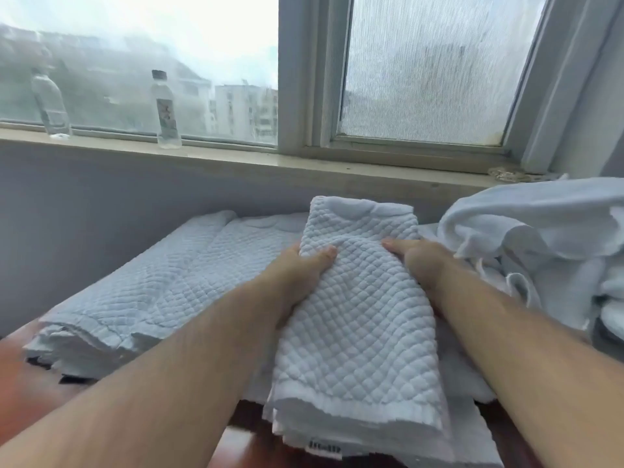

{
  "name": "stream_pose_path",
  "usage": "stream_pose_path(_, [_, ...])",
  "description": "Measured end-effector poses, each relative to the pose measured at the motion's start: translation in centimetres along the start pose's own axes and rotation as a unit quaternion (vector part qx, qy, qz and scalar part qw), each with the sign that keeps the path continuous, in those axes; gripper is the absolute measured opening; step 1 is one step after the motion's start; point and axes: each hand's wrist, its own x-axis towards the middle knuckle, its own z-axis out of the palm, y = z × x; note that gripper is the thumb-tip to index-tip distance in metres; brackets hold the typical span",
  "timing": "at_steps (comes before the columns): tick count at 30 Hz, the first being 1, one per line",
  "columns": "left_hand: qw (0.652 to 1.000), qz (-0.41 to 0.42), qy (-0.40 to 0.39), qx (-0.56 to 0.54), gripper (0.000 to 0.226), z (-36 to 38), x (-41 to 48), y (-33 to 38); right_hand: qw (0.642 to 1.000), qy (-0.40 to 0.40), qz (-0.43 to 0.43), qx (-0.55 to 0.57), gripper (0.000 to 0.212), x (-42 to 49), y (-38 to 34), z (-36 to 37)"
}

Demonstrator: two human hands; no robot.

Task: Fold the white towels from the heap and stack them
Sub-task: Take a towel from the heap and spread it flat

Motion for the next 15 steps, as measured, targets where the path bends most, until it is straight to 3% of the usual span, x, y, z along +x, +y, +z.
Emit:
stream_pose_path(3, [0.971, -0.043, 0.018, 0.235, 0.061, 0.8, 2.6, -1.4, 0.995, 0.029, 0.036, -0.088, 0.03, 3.4, 2.2, -0.2])
stream_pose_path(5, [0.953, -0.057, 0.009, 0.298, 0.071, 1.1, 4.0, -1.8, 0.994, 0.035, 0.043, -0.099, 0.028, 4.8, 3.2, -0.5])
stream_pose_path(11, [0.962, -0.056, 0.013, 0.265, 0.075, 0.8, 4.5, -2.8, 0.991, 0.044, 0.033, -0.119, 0.031, 5.0, 3.7, -0.5])
stream_pose_path(15, [0.974, -0.031, 0.039, 0.221, 0.076, 1.4, 2.8, -3.0, 0.975, 0.059, -0.025, -0.213, 0.046, 2.6, 3.2, -0.8])
